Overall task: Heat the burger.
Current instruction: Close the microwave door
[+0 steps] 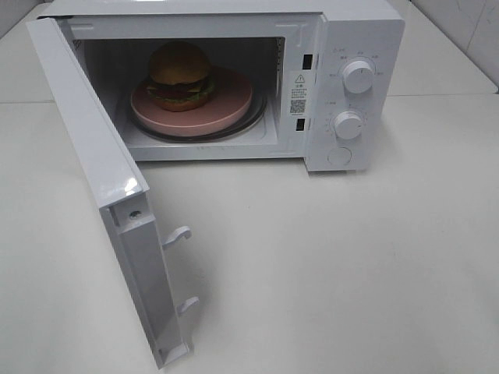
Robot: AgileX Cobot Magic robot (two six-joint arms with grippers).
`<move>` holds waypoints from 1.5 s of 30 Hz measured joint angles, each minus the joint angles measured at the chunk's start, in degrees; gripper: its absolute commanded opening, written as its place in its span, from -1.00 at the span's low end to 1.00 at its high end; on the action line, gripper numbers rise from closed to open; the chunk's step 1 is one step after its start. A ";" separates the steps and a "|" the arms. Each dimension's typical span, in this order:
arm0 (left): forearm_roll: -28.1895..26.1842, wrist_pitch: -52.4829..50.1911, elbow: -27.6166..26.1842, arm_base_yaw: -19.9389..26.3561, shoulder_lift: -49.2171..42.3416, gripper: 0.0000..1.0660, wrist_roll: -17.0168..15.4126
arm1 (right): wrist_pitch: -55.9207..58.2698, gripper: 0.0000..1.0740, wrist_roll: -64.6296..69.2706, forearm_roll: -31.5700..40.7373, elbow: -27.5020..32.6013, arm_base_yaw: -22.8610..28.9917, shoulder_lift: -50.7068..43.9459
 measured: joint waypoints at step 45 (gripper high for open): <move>0.00 0.00 0.00 0.00 0.00 0.83 0.00 | 7.28 0.42 -0.17 2.86 7.10 -13.35 -27.50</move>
